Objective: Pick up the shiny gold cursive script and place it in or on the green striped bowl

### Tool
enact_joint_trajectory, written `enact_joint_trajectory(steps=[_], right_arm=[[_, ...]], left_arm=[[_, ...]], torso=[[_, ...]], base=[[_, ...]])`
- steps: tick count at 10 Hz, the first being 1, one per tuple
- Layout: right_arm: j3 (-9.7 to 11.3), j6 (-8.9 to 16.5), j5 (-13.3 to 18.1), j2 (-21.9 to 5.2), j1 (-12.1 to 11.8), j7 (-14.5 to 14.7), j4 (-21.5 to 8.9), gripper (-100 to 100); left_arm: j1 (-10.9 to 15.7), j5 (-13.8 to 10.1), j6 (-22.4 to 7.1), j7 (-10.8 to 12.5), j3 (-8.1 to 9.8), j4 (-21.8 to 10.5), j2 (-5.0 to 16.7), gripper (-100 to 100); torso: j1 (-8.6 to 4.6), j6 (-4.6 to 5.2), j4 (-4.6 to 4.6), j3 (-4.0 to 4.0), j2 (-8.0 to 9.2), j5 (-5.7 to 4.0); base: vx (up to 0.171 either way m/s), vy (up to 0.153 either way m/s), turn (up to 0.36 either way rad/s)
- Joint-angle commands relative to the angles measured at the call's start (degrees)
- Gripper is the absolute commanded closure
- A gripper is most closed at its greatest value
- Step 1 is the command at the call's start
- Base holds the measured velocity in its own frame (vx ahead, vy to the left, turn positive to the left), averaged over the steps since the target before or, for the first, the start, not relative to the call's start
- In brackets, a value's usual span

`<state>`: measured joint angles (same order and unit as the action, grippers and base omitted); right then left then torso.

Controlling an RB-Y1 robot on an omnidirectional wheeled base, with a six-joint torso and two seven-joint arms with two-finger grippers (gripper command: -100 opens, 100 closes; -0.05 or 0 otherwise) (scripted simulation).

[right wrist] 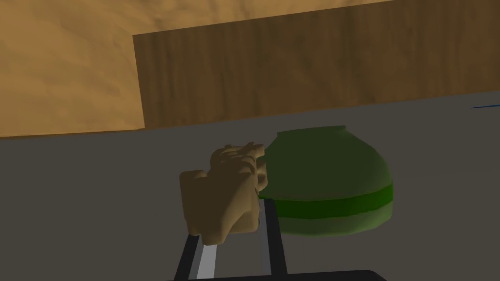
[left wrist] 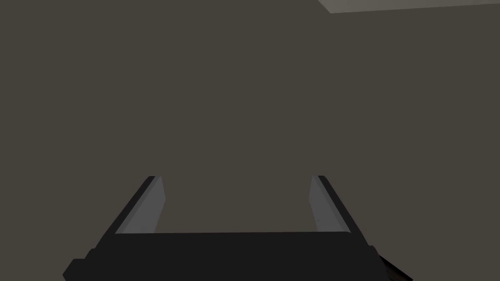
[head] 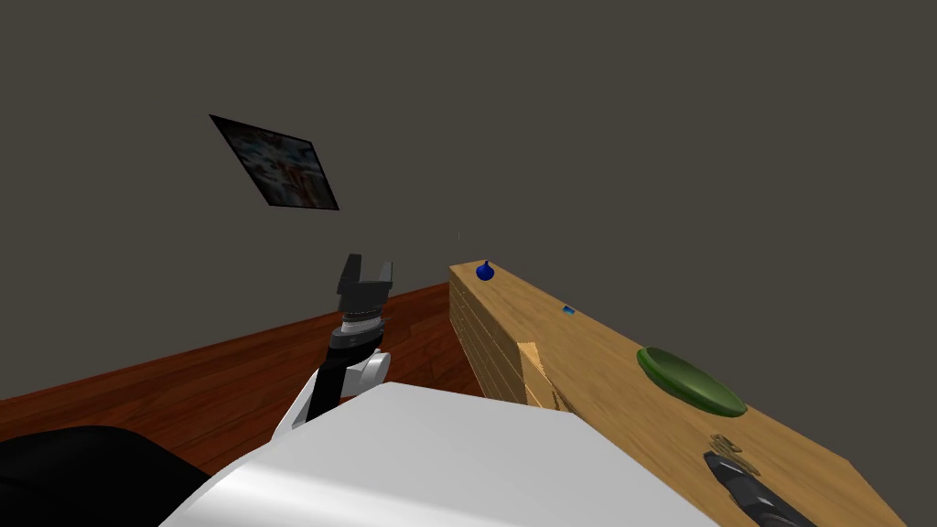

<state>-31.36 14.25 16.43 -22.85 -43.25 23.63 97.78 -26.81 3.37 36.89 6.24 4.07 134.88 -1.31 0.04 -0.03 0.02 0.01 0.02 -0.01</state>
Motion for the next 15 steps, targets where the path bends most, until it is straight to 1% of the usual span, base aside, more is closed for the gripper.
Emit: enact_joint_trajectory(steps=[1,3,4,5,6,7,9,10,15], right_arm=[[0.0,0.0,0.0,0.0,0.0,0.0,0.0,100],[0.02,-0.02,-0.01,0.0,0.02,0.0,0.02,100],[0.03,-0.02,-0.01,0.0,0.03,0.0,0.02,0],[0.03,-0.02,-0.01,0.0,0.03,0.0,0.02,100],[0.03,-0.02,-0.01,0.0,0.03,0.0,0.02,0],[-2.32,0.58,0.78,0.92,-0.01,0.5,-0.06,100],[-4.6,1.18,1.66,1.73,0.06,1.01,-0.17,100],[-5.91,1.54,2.2,2.19,0.14,1.31,-0.24,100],[-13.34,3.66,5.42,4.77,0.73,3.04,-0.8,100]], left_arm=[[0.0,0.0,0.0,0.0,0.0,0.0,0.0,0],[0.0,0.0,0.0,0.0,0.0,0.0,0.0,0],[0.0,0.0,0.0,0.0,0.0,0.0,0.0,0],[0.0,0.0,0.0,0.0,0.0,0.0,0.0,0],[0.0,0.0,0.0,0.0,0.0,0.0,0.0,0],[0.0,0.0,0.0,0.0,0.0,0.0,0.0,0],[0.01,0.0,0.0,0.0,-0.01,0.0,-0.01,0],[0.0,0.0,0.0,0.0,-0.01,0.0,-0.01,0],[0.0,0.0,0.0,0.0,-0.01,0.0,-0.01,0]], torso=[[0.0,0.0,0.0,0.0,0.0,0.0],[-0.02,0.04,0.0,0.01,0.03,0.01],[-0.02,0.04,0.0,0.02,0.03,0.01],[-0.02,0.04,0.0,0.02,0.03,0.01],[-0.02,0.04,0.0,0.02,0.03,0.01],[-0.02,0.04,0.0,0.02,0.03,0.01],[0.51,0.05,0.03,0.13,0.23,0.14],[0.56,0.11,0.02,0.12,0.22,0.15],[0.39,0.12,-0.02,0.04,0.1,0.15]], base=[[0.0,0.0,0.0],[0.0,0.0,0.0],[0.0,0.0,0.0],[0.0,0.0,0.0],[0.0,0.0,0.0],[-0.052,0.089,0.13],[-0.045,0.138,0.1],[-0.024,0.117,0.079],[-0.011,0.094,0.103]])
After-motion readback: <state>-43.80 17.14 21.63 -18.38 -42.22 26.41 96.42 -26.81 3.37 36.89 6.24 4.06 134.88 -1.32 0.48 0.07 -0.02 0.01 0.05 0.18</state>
